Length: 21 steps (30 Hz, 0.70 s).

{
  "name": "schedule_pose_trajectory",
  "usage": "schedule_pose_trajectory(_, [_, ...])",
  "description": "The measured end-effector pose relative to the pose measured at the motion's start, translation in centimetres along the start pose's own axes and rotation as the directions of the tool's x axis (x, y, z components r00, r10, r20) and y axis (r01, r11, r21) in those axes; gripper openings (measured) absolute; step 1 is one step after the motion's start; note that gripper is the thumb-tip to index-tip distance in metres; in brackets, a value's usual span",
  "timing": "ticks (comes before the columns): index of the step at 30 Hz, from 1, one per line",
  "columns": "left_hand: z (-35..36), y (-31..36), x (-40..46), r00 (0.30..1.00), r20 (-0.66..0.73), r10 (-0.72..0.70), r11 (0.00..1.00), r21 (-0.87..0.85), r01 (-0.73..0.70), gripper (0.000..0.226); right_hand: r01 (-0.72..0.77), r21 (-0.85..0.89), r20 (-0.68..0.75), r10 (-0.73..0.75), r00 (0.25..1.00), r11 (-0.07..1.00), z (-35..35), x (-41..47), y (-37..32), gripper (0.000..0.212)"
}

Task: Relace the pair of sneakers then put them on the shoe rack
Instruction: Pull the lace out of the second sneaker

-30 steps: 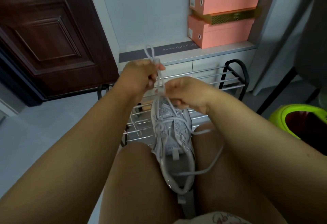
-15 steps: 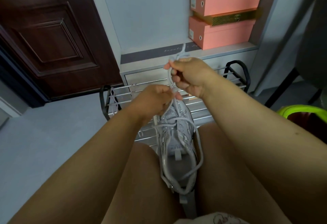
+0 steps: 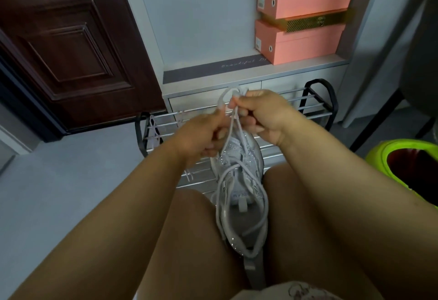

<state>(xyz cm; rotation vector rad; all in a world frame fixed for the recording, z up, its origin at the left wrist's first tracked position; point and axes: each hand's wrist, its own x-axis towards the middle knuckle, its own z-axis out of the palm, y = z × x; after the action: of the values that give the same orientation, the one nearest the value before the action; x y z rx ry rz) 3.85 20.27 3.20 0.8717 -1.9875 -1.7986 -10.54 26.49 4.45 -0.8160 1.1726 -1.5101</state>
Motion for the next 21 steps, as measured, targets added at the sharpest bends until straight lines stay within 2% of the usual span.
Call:
schedule_pose_trajectory(2, [0.4,-0.3,-0.7,0.998,0.051,0.043,0.992,0.12,-0.048,0.037,0.019,-0.015,-0.007,-0.019,1.0,1.0,0.3,0.1,-0.3,0.027])
schedule_pose_trajectory(5, [0.6,0.4,-1.0,0.995,0.007,0.103,0.971,0.215,-0.103,0.029,0.055,-0.082,-0.022,-0.057,0.998,0.995,0.6,0.2,-0.1,0.026])
schedule_pose_trajectory(8, [-0.2,1.5,-0.5,0.983,-0.126,0.133,0.981,0.159,-0.113,0.03,0.073,-0.128,0.006,-0.073,0.997,0.989,0.0,0.1,0.2,0.026])
schedule_pose_trajectory(10, [-0.6,2.7,0.1,0.962,-0.215,0.166,0.985,0.088,-0.15,0.033,0.043,-0.272,0.099,-0.016,0.995,0.961,-0.2,-0.6,0.8,0.025])
schedule_pose_trajectory(12, [-0.8,4.3,0.5,0.95,-0.248,0.191,0.981,0.028,-0.19,0.031,0.061,-0.486,0.174,0.029,0.984,0.872,0.2,-1.2,1.7,0.025])
schedule_pose_trajectory(14, [-0.5,5.5,0.8,0.946,-0.255,0.201,0.979,0.028,-0.2,0.03,0.11,-0.56,0.15,-0.03,0.988,0.821,0.8,-1.3,1.9,0.025])
schedule_pose_trajectory(16, [-0.2,5.7,0.8,0.947,-0.263,0.185,0.982,0.025,-0.185,0.03,0.1,-0.476,0.056,-0.084,0.995,0.874,0.9,-1.2,1.2,0.032])
schedule_pose_trajectory(18, [-0.3,5.1,0.7,0.957,-0.264,0.12,0.993,0.019,-0.12,0.03,0.09,-0.298,-0.044,-0.108,0.993,0.95,0.5,-1.0,0.0,0.032])
schedule_pose_trajectory(19, [-0.3,4.5,0.6,0.968,-0.237,0.081,0.997,0.031,-0.076,0.03,0.105,-0.236,-0.075,-0.126,0.989,0.966,0.3,-0.8,-0.6,0.031])
schedule_pose_trajectory(21, [0.0,3.3,0.0,0.995,-0.096,0.032,0.994,0.108,-0.022,0.028,0.143,-0.21,-0.103,-0.167,0.981,0.967,0.3,-0.4,-1.5,0.03])
